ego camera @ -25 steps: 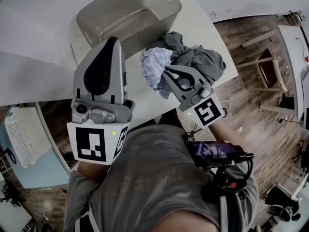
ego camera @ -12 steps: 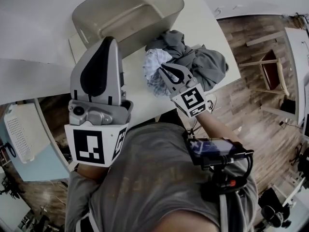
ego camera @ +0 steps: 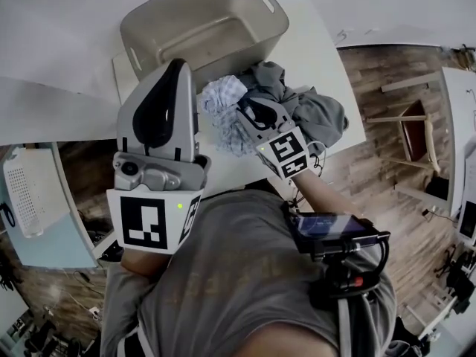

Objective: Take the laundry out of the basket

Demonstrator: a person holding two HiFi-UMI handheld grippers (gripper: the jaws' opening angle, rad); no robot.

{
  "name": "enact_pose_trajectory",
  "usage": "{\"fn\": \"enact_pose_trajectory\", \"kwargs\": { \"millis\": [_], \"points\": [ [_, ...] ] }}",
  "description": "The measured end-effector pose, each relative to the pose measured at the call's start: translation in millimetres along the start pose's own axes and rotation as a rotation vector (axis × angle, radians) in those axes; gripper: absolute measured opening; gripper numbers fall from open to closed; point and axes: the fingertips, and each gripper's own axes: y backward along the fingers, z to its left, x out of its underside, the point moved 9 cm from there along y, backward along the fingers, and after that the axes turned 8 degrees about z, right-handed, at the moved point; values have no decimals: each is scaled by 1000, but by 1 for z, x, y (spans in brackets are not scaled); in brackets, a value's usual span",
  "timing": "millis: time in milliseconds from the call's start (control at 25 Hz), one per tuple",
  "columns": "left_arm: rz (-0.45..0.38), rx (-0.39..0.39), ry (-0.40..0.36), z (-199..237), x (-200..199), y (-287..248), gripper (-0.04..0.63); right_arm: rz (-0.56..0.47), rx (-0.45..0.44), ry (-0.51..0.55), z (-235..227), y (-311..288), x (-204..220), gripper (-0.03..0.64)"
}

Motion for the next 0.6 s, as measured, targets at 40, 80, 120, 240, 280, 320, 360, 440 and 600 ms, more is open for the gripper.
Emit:
{"fn": "enact_pose_trajectory", "kwargs": {
  "millis": [40, 80, 120, 240, 280, 320, 360, 440, 600],
  "points": [
    [-6, -10, 0, 0, -1, 0, 8, -8, -4, 5, -2, 1, -3, 127],
    [-11, -19, 0, 0, -2, 0, 8, -17, -8, 11, -3, 3, -7, 124],
    [-14, -26, 0, -1, -3, -1, 8, -26, -13, 18, -5, 6, -12, 118],
    [-21, -46, 1, -5, -4, -2, 8, -80, -30, 44, -8, 19, -33, 84],
    [-25, -51, 2, -6, -5, -2, 8, -120, -32, 55, -8, 24, -44, 75],
    [-28, -53, 3, -7, -5, -3, 8, -160, -32, 65, -9, 29, -56, 51],
    [-30, -55, 4, -8, -5, -4, 8, -194, -30, 74, -10, 35, -67, 31],
    [-34, -56, 4, -10, -6, -6, 8, -258, -26, 90, -10, 46, -92, 23],
    [-42, -60, 12, -12, -5, -8, 8, -386, -28, 104, -5, 69, -145, 18]
  ]
}}
